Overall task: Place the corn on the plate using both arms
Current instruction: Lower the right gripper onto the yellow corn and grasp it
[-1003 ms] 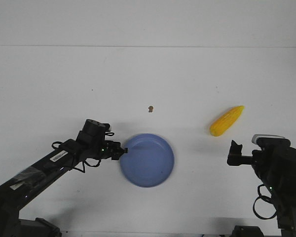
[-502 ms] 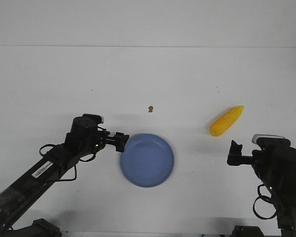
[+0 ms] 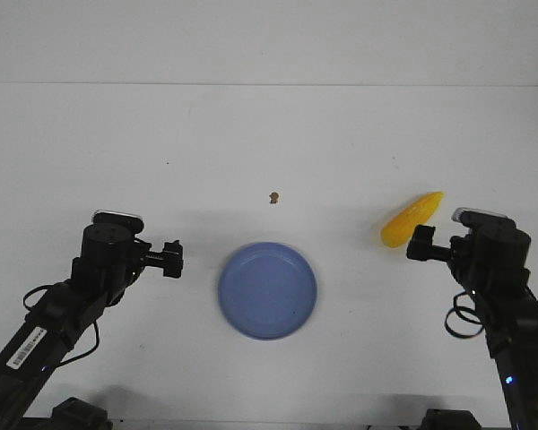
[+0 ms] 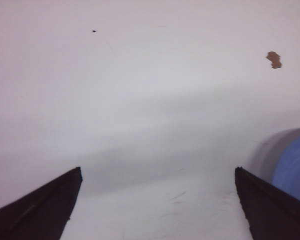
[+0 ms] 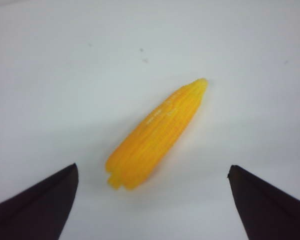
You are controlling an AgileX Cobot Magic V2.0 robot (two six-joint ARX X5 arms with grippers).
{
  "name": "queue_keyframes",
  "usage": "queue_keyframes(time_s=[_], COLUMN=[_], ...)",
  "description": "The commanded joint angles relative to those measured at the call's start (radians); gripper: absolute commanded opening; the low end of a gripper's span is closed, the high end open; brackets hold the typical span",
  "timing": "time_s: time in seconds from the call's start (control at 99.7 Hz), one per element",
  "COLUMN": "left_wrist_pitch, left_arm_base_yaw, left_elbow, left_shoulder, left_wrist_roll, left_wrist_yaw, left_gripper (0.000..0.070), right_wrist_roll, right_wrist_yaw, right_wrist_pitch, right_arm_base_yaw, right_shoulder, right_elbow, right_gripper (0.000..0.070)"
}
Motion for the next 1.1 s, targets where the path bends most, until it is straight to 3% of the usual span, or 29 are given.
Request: queue_keyframes(time_s=[0.0, 0.1, 0.361, 0.702, 0.773, 0.833, 0.873, 0.913, 0.953, 1.094], left_wrist_pitch=[0.005, 0.003, 0.004, 0.005, 0.005, 0.005, 0.005, 0.005, 0.005, 0.005], left_arm_base_yaw=[-0.003, -0.003, -0.003, -0.003, -0.003, -0.003, -0.003, -0.003, -0.003, -0.003], left_elbow=[0.01, 0.01, 0.01, 0.01, 0.01, 0.01, 0.01, 0.01, 0.01, 0.01], left_shoulder=[0.01, 0.01, 0.01, 0.01, 0.01, 0.01, 0.01, 0.01, 0.01, 0.01], left_wrist_roll=[0.011, 0.01, 0.01, 0.011, 0.011, 0.011, 0.01, 0.01, 0.011, 0.01], left_wrist_yaw=[-0.005, -0.002, -0.002, -0.002, -0.002, -0.002, -0.002, -0.002, -0.002, -0.002], left_gripper=[0.0625, 0.0625, 0.0625, 0.0625, 0.0625, 0.0625, 0.0625, 0.0625, 0.0625, 0.0625], right_wrist_roll=[0.053, 0.092, 0.11, 0.136, 0.135, 0.131, 0.127, 0.126, 0.124, 0.114], right_wrist_yaw=[0.0, -0.011, -0.034, -0.109, -0.118, -0.134, -0.142, -0.144, -0.156, -0.262], right_wrist_pitch=[0.063, 0.13, 0.14, 0.211, 0.214, 0.216, 0.219, 0.223, 0.226, 0.211], right_arm_base_yaw=[-0.014, -0.036, -0.055, -0.055, -0.055, -0.053, -0.05, -0.047, -0.046, -0.046], right_shoulder=[0.082, 0.219, 0.494, 0.631, 0.645, 0.65, 0.65, 0.65, 0.649, 0.629], right_elbow=[0.013, 0.023, 0.132, 0.163, 0.163, 0.163, 0.163, 0.163, 0.163, 0.163], right_gripper=[0.0633, 0.0633, 0.0633, 0.063, 0.0604, 0.0515, 0.0384, 0.0203, 0.0111, 0.0089])
